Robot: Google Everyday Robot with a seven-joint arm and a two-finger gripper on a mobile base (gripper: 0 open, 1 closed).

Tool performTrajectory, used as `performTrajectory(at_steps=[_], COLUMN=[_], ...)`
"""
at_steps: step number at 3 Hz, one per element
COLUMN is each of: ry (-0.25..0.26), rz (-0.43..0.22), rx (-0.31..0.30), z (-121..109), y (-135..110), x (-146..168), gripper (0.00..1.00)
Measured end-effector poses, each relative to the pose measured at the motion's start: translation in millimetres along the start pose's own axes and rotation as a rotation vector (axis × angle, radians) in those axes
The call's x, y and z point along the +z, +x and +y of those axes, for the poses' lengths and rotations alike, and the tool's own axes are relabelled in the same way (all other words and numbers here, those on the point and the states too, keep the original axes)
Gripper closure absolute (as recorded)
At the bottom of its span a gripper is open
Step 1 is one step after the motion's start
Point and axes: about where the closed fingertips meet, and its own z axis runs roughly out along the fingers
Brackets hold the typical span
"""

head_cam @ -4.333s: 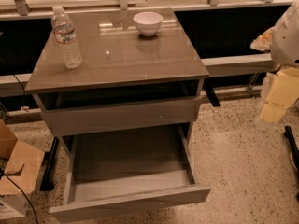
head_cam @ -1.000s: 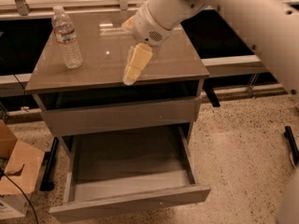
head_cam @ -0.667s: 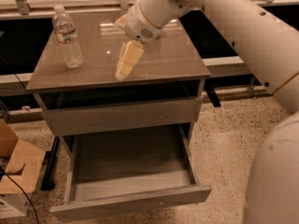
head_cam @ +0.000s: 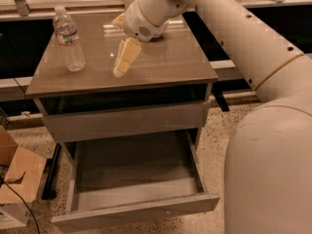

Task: Place water bottle into middle drawer

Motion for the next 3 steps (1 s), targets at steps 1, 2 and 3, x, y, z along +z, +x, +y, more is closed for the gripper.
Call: performTrajectory(at_steps=[1,2,3], ry=[0.009,0.037,0.049], rz=[-0.030,-0.068,-0.114], rx=[0.003,-0.012,-0.045], z=[-5,-20,-41], y=[-4,-13,-27], x=[15,29,51], gripper=[0.00,0.00,0.00])
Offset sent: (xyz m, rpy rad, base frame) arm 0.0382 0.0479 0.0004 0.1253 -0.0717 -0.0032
